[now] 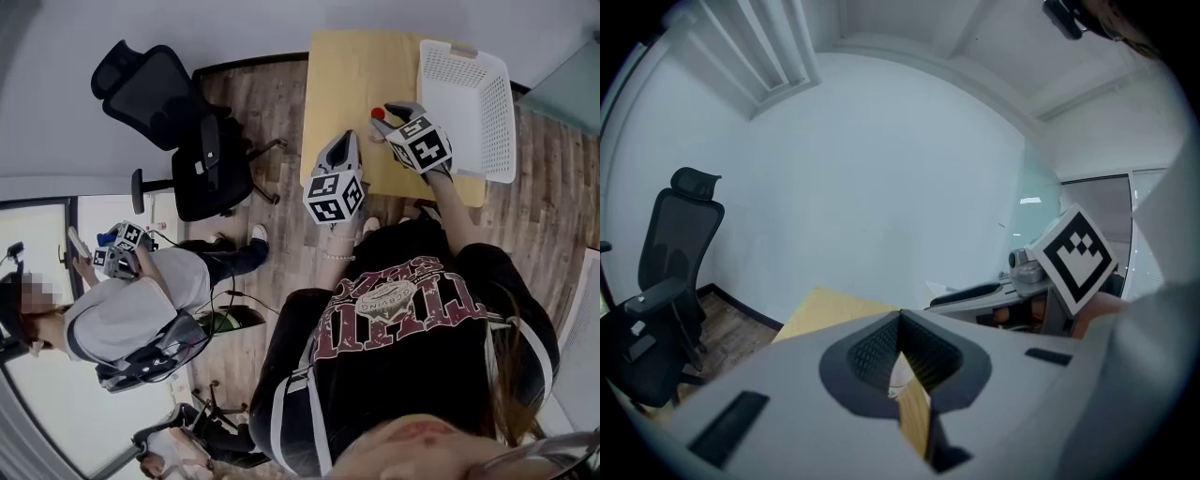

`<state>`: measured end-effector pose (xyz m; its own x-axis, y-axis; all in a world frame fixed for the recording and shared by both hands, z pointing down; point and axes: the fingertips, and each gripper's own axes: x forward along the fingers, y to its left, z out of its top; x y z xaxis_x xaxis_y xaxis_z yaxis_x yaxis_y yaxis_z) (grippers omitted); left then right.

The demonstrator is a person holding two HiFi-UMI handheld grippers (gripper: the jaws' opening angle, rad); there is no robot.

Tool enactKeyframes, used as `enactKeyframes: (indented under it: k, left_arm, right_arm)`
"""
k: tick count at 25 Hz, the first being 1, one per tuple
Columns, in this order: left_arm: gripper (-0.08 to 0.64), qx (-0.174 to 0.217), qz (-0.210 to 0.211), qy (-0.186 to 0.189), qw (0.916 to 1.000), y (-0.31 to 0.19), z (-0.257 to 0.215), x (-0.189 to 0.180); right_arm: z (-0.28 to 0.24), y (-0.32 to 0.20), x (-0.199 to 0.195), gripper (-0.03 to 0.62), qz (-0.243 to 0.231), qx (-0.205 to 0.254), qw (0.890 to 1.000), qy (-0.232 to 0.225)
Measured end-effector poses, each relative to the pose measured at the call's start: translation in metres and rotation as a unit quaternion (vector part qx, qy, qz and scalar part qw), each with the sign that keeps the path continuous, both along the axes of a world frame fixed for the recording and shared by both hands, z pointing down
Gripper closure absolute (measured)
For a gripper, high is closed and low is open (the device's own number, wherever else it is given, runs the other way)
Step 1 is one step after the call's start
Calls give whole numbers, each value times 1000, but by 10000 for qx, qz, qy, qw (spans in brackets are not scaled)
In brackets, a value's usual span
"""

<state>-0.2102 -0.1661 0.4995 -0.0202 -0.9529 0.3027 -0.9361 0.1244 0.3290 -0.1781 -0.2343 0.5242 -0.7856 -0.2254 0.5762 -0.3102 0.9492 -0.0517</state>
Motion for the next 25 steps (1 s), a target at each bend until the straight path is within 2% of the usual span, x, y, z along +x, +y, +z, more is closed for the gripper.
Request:
enactKeyframes:
  k: [14, 18, 25]
  left_arm:
    - [514, 186, 285, -67, 9994, -16, -20, 13]
    - [514, 240, 462, -70, 9986, -26, -26, 25]
    - [514, 354, 763, -32, 9965, -39, -35, 52]
  right_arm:
    - [-33, -7, 17, 431, 220, 100, 9983, -534]
    - [-42, -15, 32, 472, 433, 165, 9967, -668]
    - [-49, -25, 65, 501, 782, 241, 9939, -734]
